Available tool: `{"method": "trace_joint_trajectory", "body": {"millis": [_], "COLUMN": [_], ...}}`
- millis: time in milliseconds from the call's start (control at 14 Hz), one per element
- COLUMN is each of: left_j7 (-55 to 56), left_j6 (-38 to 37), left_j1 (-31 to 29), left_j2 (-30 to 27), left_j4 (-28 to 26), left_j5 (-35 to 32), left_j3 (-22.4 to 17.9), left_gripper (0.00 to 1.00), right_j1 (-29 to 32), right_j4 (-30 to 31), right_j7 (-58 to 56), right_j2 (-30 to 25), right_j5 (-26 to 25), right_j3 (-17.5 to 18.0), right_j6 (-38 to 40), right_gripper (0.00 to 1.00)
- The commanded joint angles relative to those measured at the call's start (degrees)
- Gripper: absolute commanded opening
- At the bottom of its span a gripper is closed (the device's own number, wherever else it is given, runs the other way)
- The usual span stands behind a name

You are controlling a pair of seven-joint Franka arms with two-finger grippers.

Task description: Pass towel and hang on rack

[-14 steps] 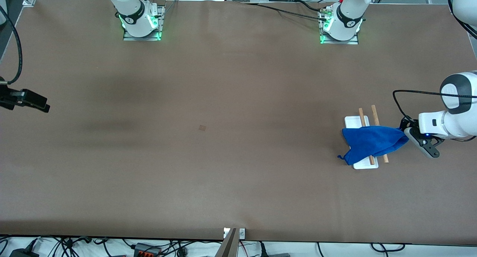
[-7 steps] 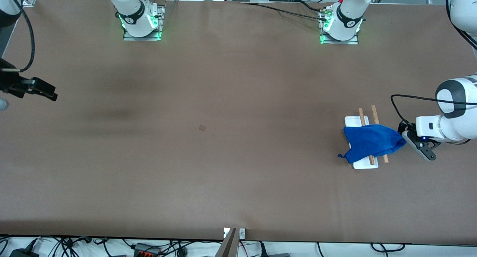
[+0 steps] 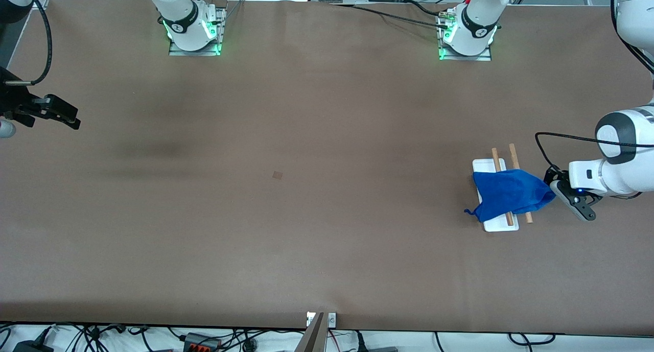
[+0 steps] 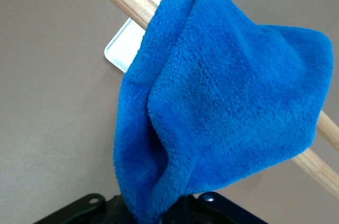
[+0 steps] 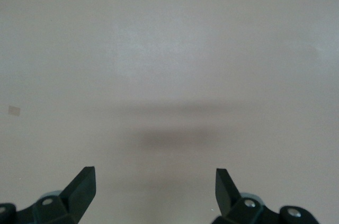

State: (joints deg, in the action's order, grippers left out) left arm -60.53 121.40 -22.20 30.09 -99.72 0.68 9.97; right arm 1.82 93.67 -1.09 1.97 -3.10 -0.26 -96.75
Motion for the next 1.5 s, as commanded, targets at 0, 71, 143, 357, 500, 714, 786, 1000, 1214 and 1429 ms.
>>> {"method": "trace_joint_trajectory", "body": {"millis": [0,71,143,357,500,714,786,1000,1214,1429], "left_j7": [-1.43,-1.69,-2.39,-8.19,-8.37,-8.37,-8.37,-7.67,-4.96,-3.38], "left_j6": [-0.46,-0.55,-0.64,-0.90,-1.25,-2.65,-3.18,-4.24,-12.02,-21.53], "left_j1": [-0.57,-0.57,-1.26,-2.50,-3.02,-3.29,-3.38,-4.34,-3.91,-3.12], "left_j2": [2.16,2.51,2.78,2.87,2.61,1.73,1.03,-1.25,-2.76,-1.44], "left_j4": [3.29,3.65,3.65,3.65,3.74,3.74,3.74,3.92,9.07,18.13], "left_j5": [0.55,0.72,1.25,4.24,4.24,4.24,4.33,4.42,4.42,3.72], "left_j3": [0.67,0.67,1.02,1.19,1.19,1.19,1.11,1.28,1.28,1.28], "left_gripper": [0.65,0.95,1.00,1.00,1.00,1.00,1.00,1.00,1.00,1.00], "right_j1": [0.12,0.03,-0.58,-1.73,-1.64,-1.47,-1.47,-1.29,0.12,0.12], "right_j4": [1.25,1.08,1.08,0.99,0.99,0.29,0.02,0.02,0.02,0.11], "right_j7": [-0.66,-0.66,-0.75,-0.66,-0.58,-0.58,-0.75,-1.01,-0.58,-0.66], "right_j2": [-0.83,-0.75,-0.57,-0.48,-0.48,-0.57,-0.48,-0.39,-0.48,-0.57], "right_j5": [0.90,1.08,1.08,0.99,1.08,0.99,0.99,0.90,0.90,0.90], "right_j3": [0.35,0.44,0.52,0.44,0.35,0.17,0.17,0.08,0.44,0.44], "right_j6": [-0.89,-1.16,-1.33,-2.21,-3.18,-2.74,-2.48,-2.21,-2.30,-2.21], "right_gripper": [1.00,1.00,1.00,1.00,1.00,1.00,1.00,1.00,1.00,1.00]}}
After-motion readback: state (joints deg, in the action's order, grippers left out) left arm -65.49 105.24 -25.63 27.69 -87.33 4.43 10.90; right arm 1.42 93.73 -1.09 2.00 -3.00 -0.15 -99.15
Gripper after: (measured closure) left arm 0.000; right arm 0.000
